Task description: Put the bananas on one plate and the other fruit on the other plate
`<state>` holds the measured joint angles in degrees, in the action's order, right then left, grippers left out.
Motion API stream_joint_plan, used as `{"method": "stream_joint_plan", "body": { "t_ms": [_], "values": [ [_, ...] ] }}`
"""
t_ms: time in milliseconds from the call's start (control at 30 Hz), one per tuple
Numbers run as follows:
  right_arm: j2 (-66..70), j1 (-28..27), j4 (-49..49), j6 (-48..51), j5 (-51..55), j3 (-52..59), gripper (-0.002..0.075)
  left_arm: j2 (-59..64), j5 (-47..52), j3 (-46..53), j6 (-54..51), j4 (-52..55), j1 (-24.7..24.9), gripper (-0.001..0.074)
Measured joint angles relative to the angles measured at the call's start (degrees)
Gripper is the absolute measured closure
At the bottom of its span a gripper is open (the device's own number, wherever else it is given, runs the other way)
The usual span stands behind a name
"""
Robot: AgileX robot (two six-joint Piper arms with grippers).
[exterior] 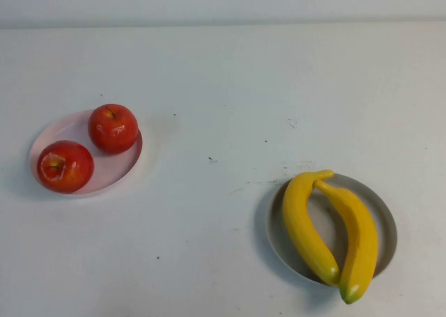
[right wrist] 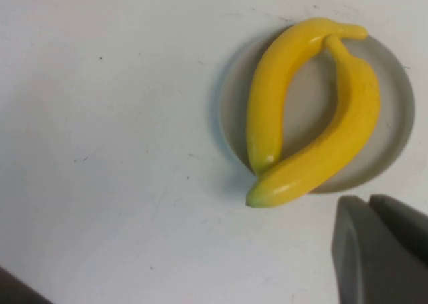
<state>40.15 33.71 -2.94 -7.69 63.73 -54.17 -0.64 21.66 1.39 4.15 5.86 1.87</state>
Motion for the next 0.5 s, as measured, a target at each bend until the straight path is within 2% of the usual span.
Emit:
{"method": "stream_joint_plan", "body": {
  "t_ms": [67,267,400,500],
  "values": [
    [-5.1,0.0,0.4,-0.3,-3.1,5.0,0.0741,0.0,0.0,0.0,0.0,0.0,0.0,0.0736],
    [-20.0,0.0,2.2,-3.6,-23.3,26.4,0.0741,0.0,0.0,0.0,0.0,0.0,0.0,0.0736],
    [-23.0,-0.1,4.5,-4.3,-36.9,36.7,0.0741,0.0,0.0,0.0,0.0,0.0,0.0,0.0736],
    [-23.7,-2.7,4.6,-5.2,-41.3,40.9,0.0741,0.0,0.0,0.0,0.0,0.0,0.0,0.0736]
  ]
}}
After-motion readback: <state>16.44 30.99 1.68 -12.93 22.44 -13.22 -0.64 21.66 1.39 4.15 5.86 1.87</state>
